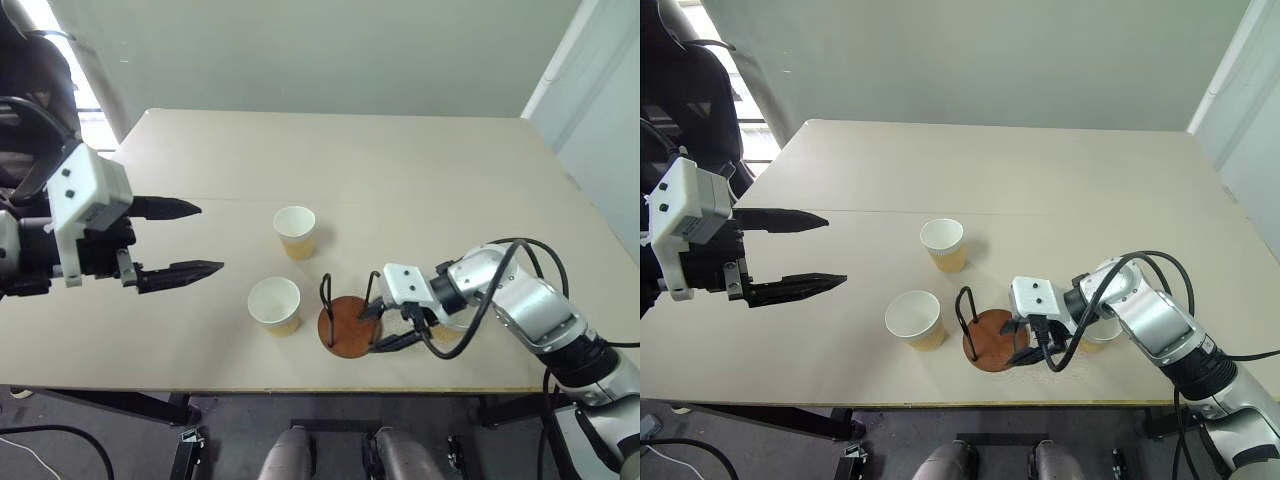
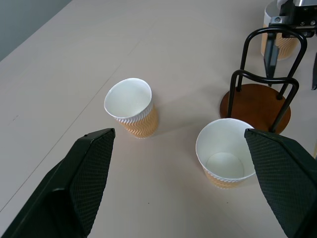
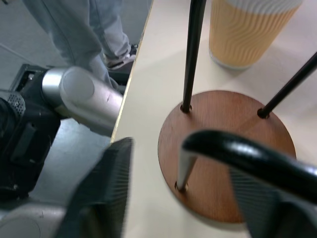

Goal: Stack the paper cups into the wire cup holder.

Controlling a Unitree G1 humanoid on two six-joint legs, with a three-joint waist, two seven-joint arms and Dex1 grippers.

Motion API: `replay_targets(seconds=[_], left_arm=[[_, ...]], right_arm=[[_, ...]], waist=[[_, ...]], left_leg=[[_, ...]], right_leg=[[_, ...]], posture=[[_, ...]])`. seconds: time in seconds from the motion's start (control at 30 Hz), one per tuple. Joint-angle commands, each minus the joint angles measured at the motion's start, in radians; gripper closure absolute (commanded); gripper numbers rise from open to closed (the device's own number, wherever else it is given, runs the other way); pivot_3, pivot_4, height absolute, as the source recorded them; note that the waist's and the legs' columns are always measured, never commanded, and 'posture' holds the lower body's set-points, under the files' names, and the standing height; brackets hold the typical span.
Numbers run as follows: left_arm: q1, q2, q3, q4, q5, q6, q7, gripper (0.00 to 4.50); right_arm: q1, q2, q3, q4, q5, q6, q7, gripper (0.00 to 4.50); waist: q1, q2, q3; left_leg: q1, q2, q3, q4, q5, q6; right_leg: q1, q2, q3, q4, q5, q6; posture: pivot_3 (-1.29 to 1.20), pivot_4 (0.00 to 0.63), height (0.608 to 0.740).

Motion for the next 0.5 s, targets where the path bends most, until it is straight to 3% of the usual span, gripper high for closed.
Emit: replay_targets(seconds=[0.03, 0.07, 0.33, 0.5], left_arm=[[-0.023, 0.016, 0.024, -0.005, -0.003, -0.013, 0.006, 0.00], [-0.026, 0.016, 0.021, -0.003, -0.004, -0.014, 0.006, 0.00], [-0.156, 0.020, -0.030, 0.045, -0.071, -0.020, -0.024, 0.00], [-0.261, 0.041, -0.106, 0.081, -0.146, -0.006, -0.111, 0.00]], right_arm=[[-0.029, -0.027, -0.013, -0.010, -0.021, -0.028, 0.025, 0.30], [-0.032, -0.032, -0.016, -0.010, -0.025, -0.032, 0.030, 0.04], [-0.107, -0.180, -0.097, -0.066, -0.083, -0.122, 0.071, 0.04], [-0.127, -0.348, -0.285, -0.101, 0.007, -0.094, 0.135, 0.04]], waist=[[0.000, 0.000, 0.000], [0.000, 0.000, 0.000], [0.005, -0.001, 0.001], [0.006, -0.001, 0.001]], left_leg=[[0.000, 0.000, 0.000, 0.000, 0.000, 0.000], [0.000, 0.000, 0.000, 0.000, 0.000, 0.000], [-0.001, 0.000, 0.000, 0.000, 0.000, 0.000], [-0.001, 0.000, 0.000, -0.001, -0.001, -0.001]], right_leg=[[0.000, 0.000, 0.000, 0.000, 0.000, 0.000], [0.000, 0.000, 0.000, 0.000, 0.000, 0.000], [0.000, 0.000, 0.000, 0.000, 0.000, -0.001], [0.000, 0.000, 0.000, -0.001, 0.000, -0.001]], posture=[[0.00, 0.150, 0.740], [0.00, 0.150, 0.740], [0.00, 0.150, 0.740], [0.00, 0.150, 0.740]])
